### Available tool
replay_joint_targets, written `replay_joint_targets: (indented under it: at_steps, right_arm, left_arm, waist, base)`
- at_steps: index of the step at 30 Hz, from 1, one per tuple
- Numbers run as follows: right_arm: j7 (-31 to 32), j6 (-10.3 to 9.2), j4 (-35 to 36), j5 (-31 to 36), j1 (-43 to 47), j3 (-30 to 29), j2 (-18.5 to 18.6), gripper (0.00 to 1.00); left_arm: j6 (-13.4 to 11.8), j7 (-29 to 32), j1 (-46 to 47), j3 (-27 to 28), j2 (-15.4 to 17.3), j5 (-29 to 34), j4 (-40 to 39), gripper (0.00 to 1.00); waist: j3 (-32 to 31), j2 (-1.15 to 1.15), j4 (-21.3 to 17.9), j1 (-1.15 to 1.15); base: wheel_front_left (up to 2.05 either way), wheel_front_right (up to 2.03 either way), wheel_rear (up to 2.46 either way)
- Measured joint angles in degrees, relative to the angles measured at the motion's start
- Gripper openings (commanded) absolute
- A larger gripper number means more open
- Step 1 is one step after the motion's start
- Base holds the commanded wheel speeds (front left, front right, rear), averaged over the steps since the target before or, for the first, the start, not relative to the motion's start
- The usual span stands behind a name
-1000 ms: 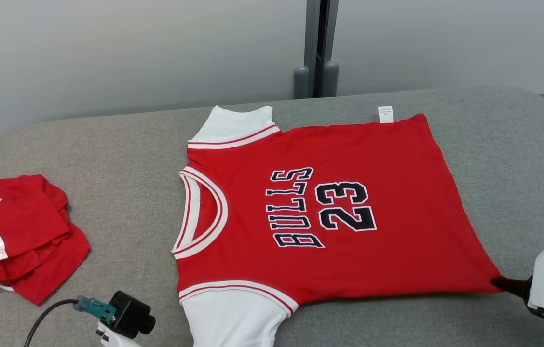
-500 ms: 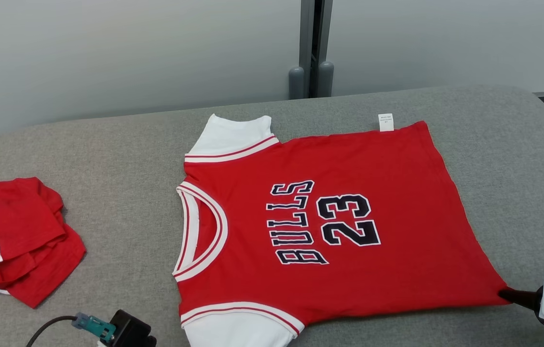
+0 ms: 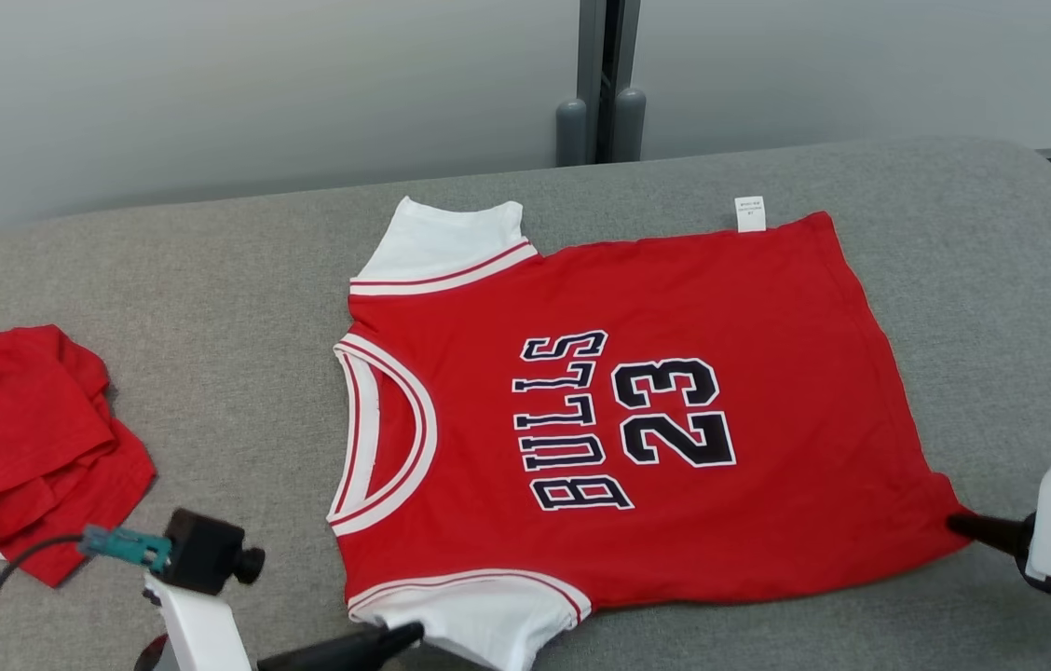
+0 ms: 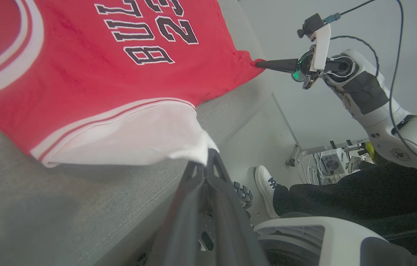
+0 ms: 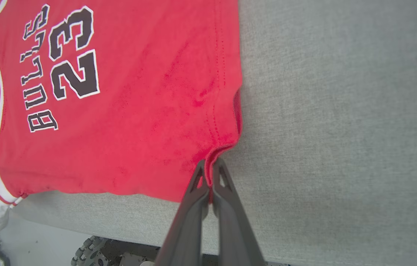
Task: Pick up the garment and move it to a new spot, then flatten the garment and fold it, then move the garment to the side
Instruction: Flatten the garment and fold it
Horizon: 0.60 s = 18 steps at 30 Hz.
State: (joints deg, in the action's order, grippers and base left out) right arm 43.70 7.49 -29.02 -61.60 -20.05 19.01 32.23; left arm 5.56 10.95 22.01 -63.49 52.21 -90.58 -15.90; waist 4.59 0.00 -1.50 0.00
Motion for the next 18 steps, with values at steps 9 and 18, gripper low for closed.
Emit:
replay_joint_targets:
  at_steps: [9, 18]
  right_arm:
    - [1.16, 0.0, 0.73, 3.05, -4.66, -6.03, -4.9, 0.0]
    - [-1.32, 0.0, -0.18, 6.23, -8.1, -10.14, -8.55, 0.0]
  left_arm:
    - [0.42, -4.52, 3.15, 5.12, -2.2, -1.91, 4.04, 0.0]
    - [-0.09, -6.04, 6.27, 6.53, -6.04, -0.7, 9.6, 0.0]
  waist:
    - [3.38, 0.0, -0.16, 0.0]
    - [6.54, 0.0, 0.2, 0.0]
  base:
    - [0.0, 0.0, 0.0]
    - [0.0, 0.0, 0.0]
